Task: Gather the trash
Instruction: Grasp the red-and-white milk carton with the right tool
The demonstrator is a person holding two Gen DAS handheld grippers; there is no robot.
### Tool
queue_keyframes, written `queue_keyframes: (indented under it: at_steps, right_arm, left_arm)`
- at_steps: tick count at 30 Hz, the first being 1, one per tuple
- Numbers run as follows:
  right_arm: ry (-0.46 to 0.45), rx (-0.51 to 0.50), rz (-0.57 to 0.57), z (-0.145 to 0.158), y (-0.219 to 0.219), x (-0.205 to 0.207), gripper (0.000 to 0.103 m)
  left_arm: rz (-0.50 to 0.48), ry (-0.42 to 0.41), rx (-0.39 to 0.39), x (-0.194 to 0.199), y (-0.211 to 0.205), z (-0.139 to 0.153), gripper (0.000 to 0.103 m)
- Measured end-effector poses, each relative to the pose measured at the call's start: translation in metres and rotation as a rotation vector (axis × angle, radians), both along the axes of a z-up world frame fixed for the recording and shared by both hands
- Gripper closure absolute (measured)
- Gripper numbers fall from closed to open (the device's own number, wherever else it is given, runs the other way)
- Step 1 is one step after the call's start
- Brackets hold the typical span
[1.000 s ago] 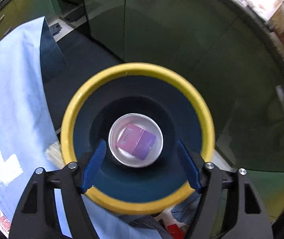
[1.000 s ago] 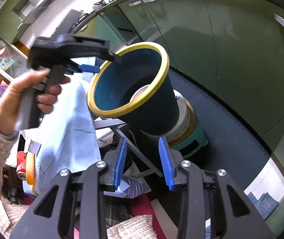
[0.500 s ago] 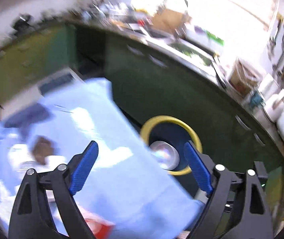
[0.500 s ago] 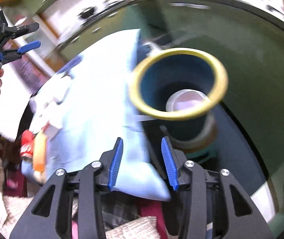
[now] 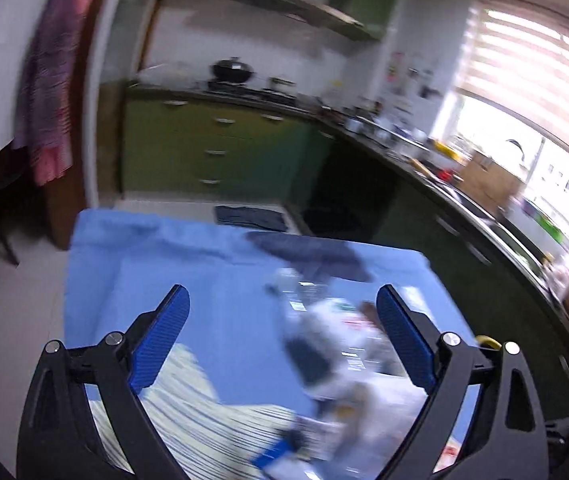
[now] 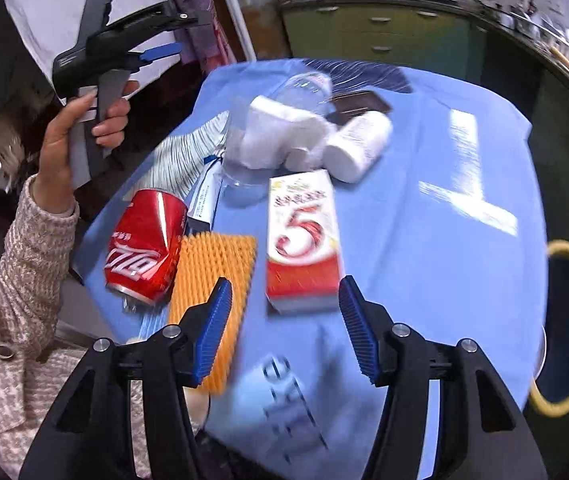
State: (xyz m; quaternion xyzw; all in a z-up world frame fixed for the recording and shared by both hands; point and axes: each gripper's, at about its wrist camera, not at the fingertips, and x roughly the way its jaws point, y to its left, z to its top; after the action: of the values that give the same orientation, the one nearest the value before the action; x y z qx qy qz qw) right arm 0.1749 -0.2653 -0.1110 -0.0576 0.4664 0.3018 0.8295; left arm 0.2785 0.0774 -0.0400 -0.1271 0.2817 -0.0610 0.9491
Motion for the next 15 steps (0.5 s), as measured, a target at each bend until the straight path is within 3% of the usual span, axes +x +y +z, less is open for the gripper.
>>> queue_keyframes:
  at_steps: [6, 11, 15]
  right_arm:
    - [-0.014, -0.102, -0.017, -0.018, 0.016, 0.02, 0.038]
    - [0.02, -0.126, -0.011, -0.032, 0.018, 0.038, 0.038]
    - [0.049, -0.135, -0.02, -0.043, 0.024, 0.05, 0.038]
  left_arm:
    - [0.051, -0.007, -0.094, 0.011, 0.031, -0.038, 0.013]
    - [0.035, -0.035, -0.049, 0.008, 0.022, -0.044, 0.012]
    - [0.015, -0.037, -0.065, 0.003, 0.021, -0.047, 0.01]
